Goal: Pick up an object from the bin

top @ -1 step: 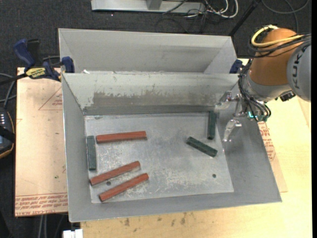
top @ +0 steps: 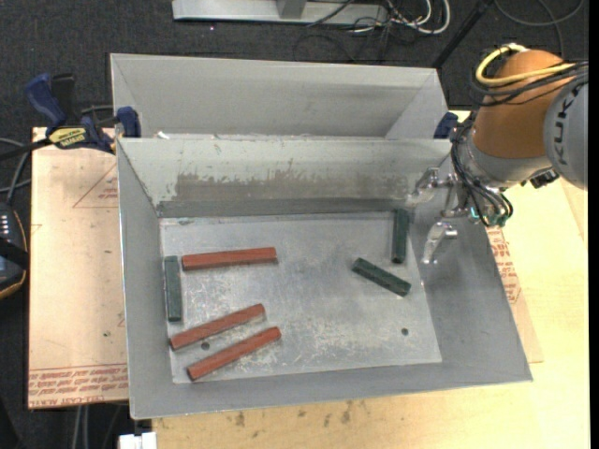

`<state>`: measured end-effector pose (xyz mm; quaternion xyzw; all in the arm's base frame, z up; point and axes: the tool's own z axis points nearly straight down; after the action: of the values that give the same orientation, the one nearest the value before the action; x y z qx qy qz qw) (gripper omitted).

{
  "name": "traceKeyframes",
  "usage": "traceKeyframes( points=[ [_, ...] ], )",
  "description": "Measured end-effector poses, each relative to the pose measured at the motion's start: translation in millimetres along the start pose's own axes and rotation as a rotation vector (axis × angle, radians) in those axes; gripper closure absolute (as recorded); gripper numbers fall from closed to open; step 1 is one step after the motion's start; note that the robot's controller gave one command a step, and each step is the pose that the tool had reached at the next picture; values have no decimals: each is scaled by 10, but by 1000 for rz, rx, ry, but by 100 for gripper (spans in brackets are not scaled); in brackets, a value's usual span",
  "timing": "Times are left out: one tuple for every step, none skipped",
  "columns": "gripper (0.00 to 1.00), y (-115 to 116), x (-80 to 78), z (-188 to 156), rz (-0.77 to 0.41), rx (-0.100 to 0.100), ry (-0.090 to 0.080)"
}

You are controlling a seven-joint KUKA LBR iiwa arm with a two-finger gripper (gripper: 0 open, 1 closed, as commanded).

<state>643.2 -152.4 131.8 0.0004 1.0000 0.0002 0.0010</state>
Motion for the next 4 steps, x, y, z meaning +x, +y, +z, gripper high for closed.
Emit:
traceKeyframes(
  points=[
    [100, 363, 141, 543, 156, 0, -9],
    [0, 365, 150, 562, 156, 1, -8],
    [0, 365, 149, 561, 156, 1, -9],
    [0, 412, 397, 555, 153, 2, -20]
  ],
)
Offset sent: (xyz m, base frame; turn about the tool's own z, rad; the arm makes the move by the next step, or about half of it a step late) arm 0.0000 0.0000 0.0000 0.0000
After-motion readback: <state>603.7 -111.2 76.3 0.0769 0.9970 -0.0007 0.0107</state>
